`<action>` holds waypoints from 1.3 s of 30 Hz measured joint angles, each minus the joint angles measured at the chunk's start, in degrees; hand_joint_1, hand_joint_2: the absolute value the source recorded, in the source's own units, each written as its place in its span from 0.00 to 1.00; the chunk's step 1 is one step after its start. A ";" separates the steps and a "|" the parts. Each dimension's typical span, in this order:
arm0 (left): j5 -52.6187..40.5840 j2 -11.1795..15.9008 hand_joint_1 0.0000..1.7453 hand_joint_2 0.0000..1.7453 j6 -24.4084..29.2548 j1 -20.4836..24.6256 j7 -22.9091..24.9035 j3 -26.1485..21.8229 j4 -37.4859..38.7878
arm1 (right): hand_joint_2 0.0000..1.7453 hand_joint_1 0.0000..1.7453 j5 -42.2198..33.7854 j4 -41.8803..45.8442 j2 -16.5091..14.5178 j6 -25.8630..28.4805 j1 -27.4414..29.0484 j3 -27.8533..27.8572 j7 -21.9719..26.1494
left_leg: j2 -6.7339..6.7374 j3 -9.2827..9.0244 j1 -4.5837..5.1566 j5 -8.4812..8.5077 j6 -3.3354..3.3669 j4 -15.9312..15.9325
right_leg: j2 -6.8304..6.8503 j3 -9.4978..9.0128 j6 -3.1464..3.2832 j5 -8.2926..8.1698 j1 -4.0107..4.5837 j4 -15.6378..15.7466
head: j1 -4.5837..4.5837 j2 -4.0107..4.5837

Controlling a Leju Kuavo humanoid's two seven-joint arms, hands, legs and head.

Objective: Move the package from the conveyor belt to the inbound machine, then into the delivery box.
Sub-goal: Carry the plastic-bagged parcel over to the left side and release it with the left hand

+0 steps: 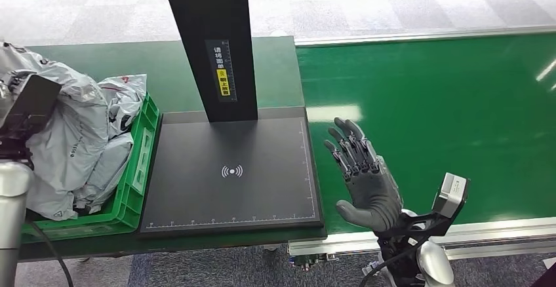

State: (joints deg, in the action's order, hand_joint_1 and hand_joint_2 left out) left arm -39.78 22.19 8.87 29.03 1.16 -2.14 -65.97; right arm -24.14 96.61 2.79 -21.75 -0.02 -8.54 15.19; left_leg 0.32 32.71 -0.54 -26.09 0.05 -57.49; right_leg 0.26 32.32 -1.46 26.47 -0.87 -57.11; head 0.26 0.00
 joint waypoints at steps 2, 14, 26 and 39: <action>-0.67 -0.03 0.00 1.00 -0.27 -0.32 0.02 0.20 -0.19 | 1.00 0.00 0.11 0.16 -0.01 -0.28 0.38 0.23 0.12 | 0.00 0.00 0.00 0.00 0.00 0.00 | 0.00 0.00 0.00 0.00 0.00 0.00 | 0.00 0.00; 5.08 -1.91 0.00 1.00 11.33 -3.14 -7.38 0.58 -14.29 | 1.00 0.00 0.70 0.93 -0.36 0.79 0.91 0.80 0.12 | 0.00 0.00 0.00 -0.01 0.00 0.00 | -0.01 0.00 0.00 0.00 -0.01 0.00 | 0.00 0.00; 18.20 -8.05 0.00 1.00 25.46 -14.34 -25.98 1.30 -38.36 | 1.00 0.00 2.81 1.39 -0.45 4.27 1.19 0.80 2.09 | 0.03 -0.02 0.01 -0.02 0.00 0.00 | -0.01 0.00 0.00 0.00 -0.02 0.03 | 0.00 0.00; 23.80 -13.55 0.00 0.75 14.33 -27.08 -26.42 11.60 -47.31 | 0.50 0.00 19.12 1.01 -1.10 17.37 2.33 -0.64 4.17 | 0.02 -0.02 0.01 -0.05 0.03 0.00 | 0.00 -0.02 -0.01 0.00 -0.03 0.05 | 0.01 0.00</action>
State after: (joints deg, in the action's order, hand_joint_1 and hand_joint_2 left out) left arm -15.98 8.64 23.20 1.94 -25.26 9.46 -113.28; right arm -5.02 97.62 1.68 -4.39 2.31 -9.17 19.36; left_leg 0.33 32.69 -0.53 -26.14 0.08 -57.49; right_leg 0.25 32.29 -1.47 26.47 -0.90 -57.05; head 0.27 0.00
